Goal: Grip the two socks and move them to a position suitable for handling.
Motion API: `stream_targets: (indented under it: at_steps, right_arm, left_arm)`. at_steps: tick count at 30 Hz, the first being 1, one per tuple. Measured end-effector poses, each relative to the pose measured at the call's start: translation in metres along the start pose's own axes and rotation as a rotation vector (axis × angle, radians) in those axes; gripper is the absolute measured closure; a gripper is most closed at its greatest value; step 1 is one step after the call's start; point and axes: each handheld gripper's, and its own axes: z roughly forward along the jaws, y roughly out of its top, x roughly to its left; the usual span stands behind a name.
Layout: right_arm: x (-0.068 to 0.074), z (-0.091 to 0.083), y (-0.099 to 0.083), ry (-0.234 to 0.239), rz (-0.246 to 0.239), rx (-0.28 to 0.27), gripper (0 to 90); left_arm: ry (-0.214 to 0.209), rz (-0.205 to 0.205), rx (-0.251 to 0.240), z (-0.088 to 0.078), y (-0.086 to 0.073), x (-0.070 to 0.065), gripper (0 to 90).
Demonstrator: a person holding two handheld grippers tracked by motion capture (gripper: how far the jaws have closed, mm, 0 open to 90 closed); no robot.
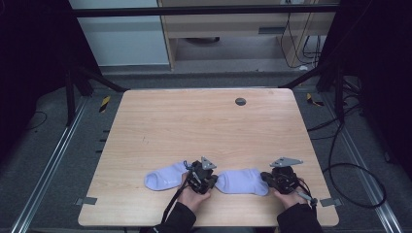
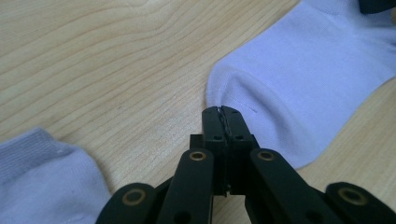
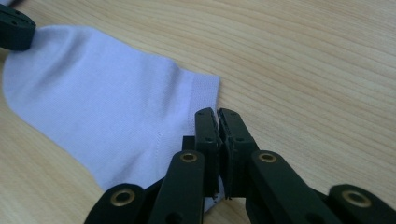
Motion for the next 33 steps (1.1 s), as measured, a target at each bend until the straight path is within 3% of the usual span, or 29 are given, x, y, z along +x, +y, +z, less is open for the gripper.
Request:
stream_targets:
  at_steps: [9, 10, 14, 18, 20, 27, 28, 33]
  right_arm:
    - [0.017, -0.019, 0.01, 0.054, -0.022, -0.065, 88.3]
    - [0.027, -0.024, 0.014, 0.075, -0.034, -0.08, 88.3]
    - [0.042, -0.021, 0.017, 0.105, -0.057, -0.067, 88.3]
    - [0.055, -0.013, 0.019, 0.127, -0.083, -0.043, 88.1]
    - [0.057, -0.008, 0.017, 0.118, -0.081, -0.026, 88.0]
    - [0.052, 0.002, 0.01, 0.094, -0.072, 0.012, 86.3]
    - [0.051, 0.003, 0.009, 0.086, -0.065, 0.019, 80.6]
    - [0.05, -0.003, 0.011, 0.076, -0.077, -0.039, 73.6]
  left_arm:
    - [-0.001, 0.036, -0.014, -0.032, 0.003, 0.004, 89.3]
    - [0.005, 0.043, -0.01, -0.038, 0.002, 0.005, 89.3]
    - [0.004, 0.043, 0.018, -0.05, -0.009, 0.012, 89.3]
    - [0.001, 0.033, 0.04, -0.048, -0.022, 0.016, 89.2]
    - [-0.002, 0.035, 0.066, -0.044, -0.027, 0.019, 89.1]
    - [0.003, 0.03, 0.077, -0.035, -0.034, 0.021, 85.4]
    - [-0.002, 0.032, 0.074, -0.037, -0.033, 0.021, 83.3]
    - [0.009, 0.041, 0.018, -0.051, -0.032, 0.023, 73.5]
